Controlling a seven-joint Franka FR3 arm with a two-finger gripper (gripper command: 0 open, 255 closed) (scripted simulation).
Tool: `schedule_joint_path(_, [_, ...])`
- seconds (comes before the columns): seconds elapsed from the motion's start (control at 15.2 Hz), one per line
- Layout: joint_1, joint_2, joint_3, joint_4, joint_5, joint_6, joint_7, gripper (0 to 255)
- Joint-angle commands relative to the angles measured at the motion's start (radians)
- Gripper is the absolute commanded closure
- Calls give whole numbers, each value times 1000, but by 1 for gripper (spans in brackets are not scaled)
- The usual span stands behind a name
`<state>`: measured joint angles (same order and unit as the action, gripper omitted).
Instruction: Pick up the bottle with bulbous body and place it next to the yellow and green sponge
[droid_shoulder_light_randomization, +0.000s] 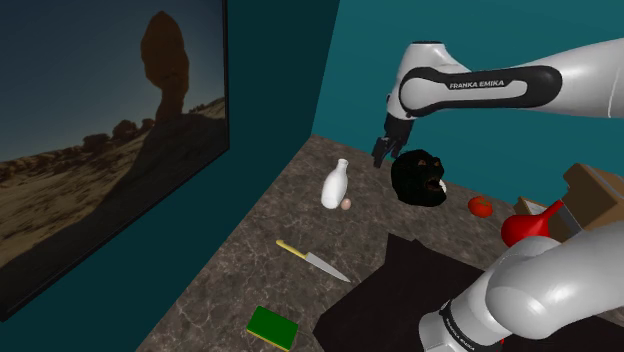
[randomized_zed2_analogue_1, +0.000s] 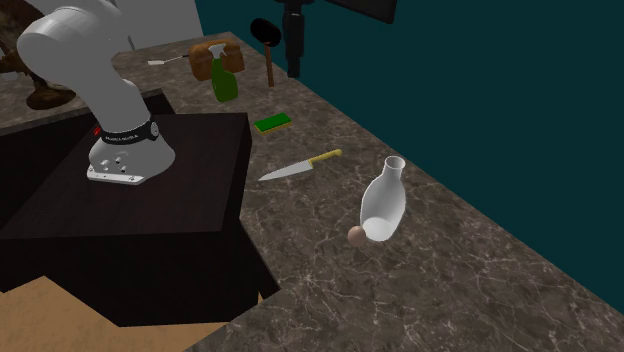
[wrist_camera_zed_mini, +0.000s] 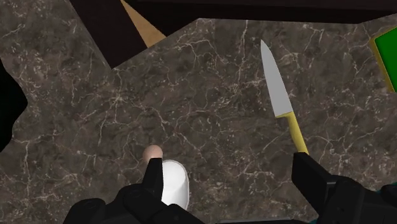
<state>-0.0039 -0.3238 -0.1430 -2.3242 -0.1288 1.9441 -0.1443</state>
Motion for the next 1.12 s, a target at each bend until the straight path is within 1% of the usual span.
schedule_joint_path(0.0, [-4,77,-18,34,6,44,-23,0])
schedule_joint_path(0.26, [-9,237,-42,123,33,111,-66,0])
schedule_joint_path(0.53, [-20,398,-56,233,71,157,-112,0])
schedule_joint_path(0.79, [-39,560,-59,365,114,182,-157,0])
schedule_joint_path(1.06, [-67,724,-53,521,154,184,-195,0])
